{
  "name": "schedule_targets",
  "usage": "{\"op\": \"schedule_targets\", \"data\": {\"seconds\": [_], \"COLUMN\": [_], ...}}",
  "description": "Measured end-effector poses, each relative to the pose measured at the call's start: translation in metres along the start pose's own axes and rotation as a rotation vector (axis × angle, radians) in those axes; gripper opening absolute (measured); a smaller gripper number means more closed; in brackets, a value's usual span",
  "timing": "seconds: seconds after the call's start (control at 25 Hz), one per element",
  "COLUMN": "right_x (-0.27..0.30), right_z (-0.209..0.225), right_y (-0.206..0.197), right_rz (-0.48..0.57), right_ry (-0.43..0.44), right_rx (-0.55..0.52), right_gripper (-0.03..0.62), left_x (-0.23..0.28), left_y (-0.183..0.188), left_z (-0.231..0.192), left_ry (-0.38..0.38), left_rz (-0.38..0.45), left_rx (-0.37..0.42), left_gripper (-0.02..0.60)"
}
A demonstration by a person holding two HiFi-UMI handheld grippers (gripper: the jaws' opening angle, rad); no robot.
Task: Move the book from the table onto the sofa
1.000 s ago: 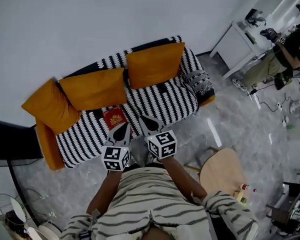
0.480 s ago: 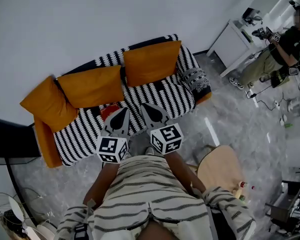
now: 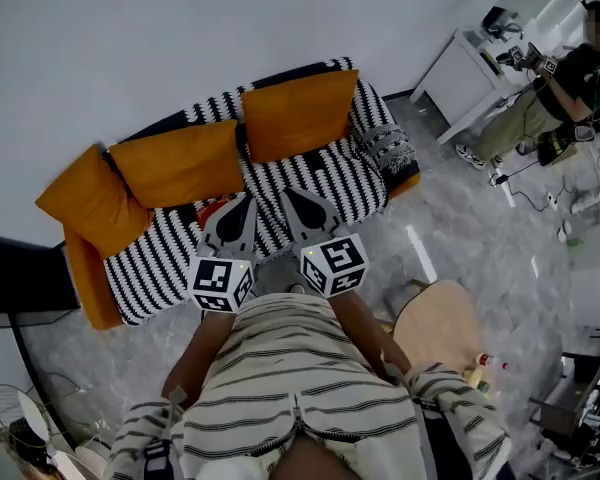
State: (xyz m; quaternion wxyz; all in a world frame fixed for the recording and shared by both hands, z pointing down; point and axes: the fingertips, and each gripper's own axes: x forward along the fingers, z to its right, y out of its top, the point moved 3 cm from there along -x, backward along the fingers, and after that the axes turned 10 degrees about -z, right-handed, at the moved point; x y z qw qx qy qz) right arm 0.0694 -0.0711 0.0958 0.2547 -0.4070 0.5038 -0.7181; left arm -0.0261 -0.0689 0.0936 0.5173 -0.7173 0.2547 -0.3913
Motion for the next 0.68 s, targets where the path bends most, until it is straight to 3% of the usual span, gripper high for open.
{"op": "schedule_targets", "data": {"seconds": [0.68], "right_x": [-0.003], "right_z": [-0.01], "right_y": [0.009], "right_rz": [0.038], "right_ry": [0.013], "right_rx": [-0.003], "right_gripper": [0.014], "left_x": [-0.011], "left_y": [0.005], "left_z": [-0.002], "left_ry": [0.017], "left_rz": [0.017], "left_rx": [0.005], "left_gripper": [0.005]}}
